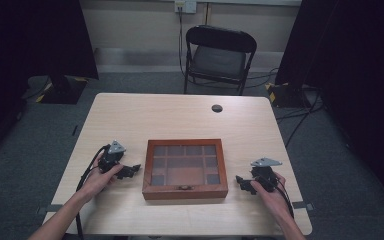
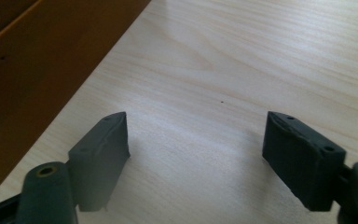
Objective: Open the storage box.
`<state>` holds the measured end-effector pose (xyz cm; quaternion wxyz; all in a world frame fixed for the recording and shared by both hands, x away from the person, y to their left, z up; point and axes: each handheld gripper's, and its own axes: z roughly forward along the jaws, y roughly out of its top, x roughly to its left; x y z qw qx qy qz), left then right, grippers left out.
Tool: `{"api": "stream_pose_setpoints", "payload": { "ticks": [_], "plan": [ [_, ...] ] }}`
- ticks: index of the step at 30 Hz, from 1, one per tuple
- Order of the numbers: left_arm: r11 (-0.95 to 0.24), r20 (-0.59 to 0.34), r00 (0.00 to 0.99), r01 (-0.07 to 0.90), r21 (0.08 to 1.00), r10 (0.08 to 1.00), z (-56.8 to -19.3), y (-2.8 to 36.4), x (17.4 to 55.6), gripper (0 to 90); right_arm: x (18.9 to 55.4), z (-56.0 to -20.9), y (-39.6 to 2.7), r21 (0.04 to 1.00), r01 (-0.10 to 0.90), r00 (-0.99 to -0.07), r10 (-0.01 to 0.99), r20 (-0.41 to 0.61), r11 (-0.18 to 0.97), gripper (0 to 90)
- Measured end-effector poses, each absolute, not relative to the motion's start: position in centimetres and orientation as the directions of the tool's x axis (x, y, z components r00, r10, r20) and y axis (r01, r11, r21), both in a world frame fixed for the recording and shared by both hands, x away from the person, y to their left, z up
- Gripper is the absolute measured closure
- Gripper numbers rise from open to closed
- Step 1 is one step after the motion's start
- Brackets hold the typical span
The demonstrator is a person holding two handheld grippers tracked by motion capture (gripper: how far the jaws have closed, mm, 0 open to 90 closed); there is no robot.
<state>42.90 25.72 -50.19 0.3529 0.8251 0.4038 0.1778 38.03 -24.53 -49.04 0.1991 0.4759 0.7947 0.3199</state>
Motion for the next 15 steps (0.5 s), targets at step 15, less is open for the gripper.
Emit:
{"api": "stream_pose_setpoints", "payload": {
  "ticks": [15],
  "plan": [
    [-0.431,0.012,0.615,0.538,0.724,0.788,-50.2,25.8,42.8,7.4,37.6,-46.1,-24.4,0.750,0.598,-0.539,0.834,0.114,0.284,28.7]
  ]
}}
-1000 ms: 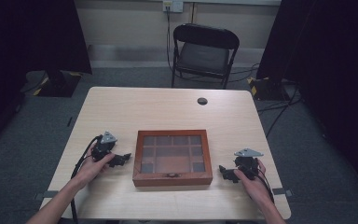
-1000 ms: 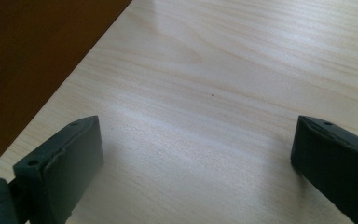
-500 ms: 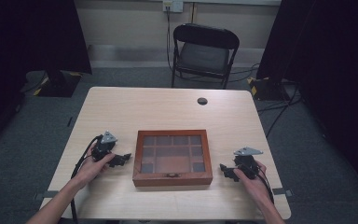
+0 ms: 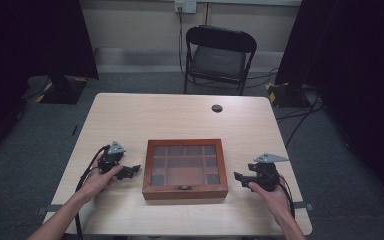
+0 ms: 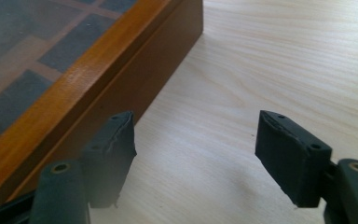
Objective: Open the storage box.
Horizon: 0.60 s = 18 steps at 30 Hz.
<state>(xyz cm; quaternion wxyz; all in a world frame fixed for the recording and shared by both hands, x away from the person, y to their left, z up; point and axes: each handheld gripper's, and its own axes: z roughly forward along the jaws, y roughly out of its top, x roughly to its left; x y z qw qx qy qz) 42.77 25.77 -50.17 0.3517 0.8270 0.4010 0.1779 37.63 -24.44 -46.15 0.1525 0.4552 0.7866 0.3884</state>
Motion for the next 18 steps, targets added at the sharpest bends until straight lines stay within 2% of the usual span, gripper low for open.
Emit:
{"api": "stream_pose_setpoints", "payload": {
  "ticks": [11,18],
  "plan": [
    [-0.432,0.012,0.615,0.538,0.724,0.788,-50.2,25.8,42.8,7.4,37.0,-44.0,-24.2,0.773,0.582,-0.594,0.782,0.192,0.252,38.3],
    [-0.430,0.012,0.614,0.538,0.725,0.789,-50.2,25.8,42.8,7.4,36.6,-43.0,-23.7,0.788,0.565,-0.616,0.760,0.205,0.246,38.4]
  ]
}}
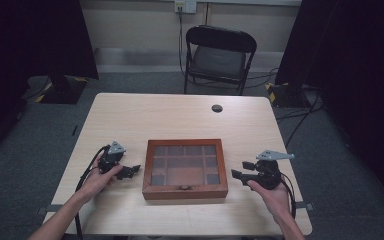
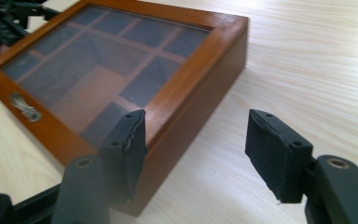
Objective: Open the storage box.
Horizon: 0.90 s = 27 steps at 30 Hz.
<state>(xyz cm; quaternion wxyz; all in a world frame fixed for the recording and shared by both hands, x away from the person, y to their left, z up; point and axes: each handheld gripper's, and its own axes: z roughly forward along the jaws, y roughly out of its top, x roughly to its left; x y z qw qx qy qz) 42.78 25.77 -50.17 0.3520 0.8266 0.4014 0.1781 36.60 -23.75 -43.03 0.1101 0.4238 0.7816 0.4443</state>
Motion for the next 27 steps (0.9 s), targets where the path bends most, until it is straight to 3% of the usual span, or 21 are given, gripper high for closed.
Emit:
{"api": "stream_pose_setpoints", "payload": {
  "ticks": [27],
  "plan": [
    [-0.431,0.009,0.616,0.539,0.723,0.787,-50.2,25.8,42.8,6.7,35.2,-39.5,-18.7,0.832,0.454,-0.807,0.542,0.232,0.319,60.5]
  ]
}}
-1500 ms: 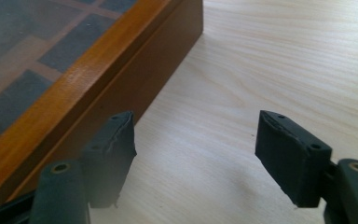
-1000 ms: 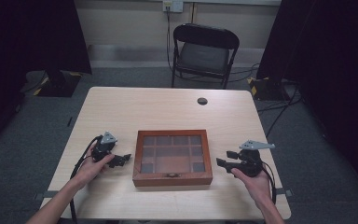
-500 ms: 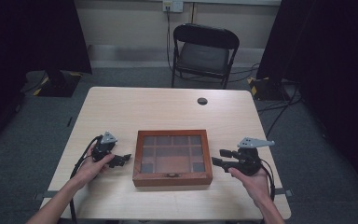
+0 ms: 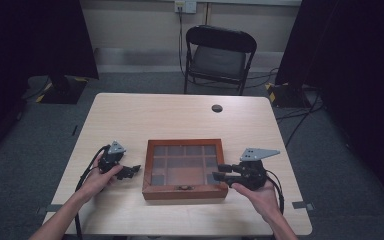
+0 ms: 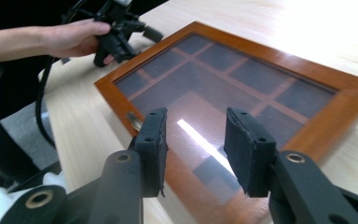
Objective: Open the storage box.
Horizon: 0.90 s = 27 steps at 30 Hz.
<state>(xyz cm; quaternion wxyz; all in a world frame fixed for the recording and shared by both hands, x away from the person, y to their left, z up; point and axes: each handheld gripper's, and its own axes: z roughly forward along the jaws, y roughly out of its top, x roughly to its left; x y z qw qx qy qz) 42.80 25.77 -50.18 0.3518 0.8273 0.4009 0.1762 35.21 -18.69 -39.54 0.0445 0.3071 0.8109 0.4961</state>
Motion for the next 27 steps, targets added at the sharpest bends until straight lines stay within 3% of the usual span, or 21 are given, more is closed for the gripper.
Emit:
{"api": "stream_pose_setpoints", "payload": {
  "ticks": [18,27],
  "plan": [
    [-0.429,0.010,0.613,0.542,0.722,0.790,-50.2,25.7,42.8,6.4,35.7,-39.1,-12.5,0.817,0.399,-0.888,0.398,0.231,0.415,71.9],
    [-0.431,0.012,0.614,0.541,0.722,0.789,-50.2,25.7,42.8,6.3,36.2,-41.5,-8.8,0.789,0.389,-0.909,0.336,0.246,0.477,76.5]
  ]
}}
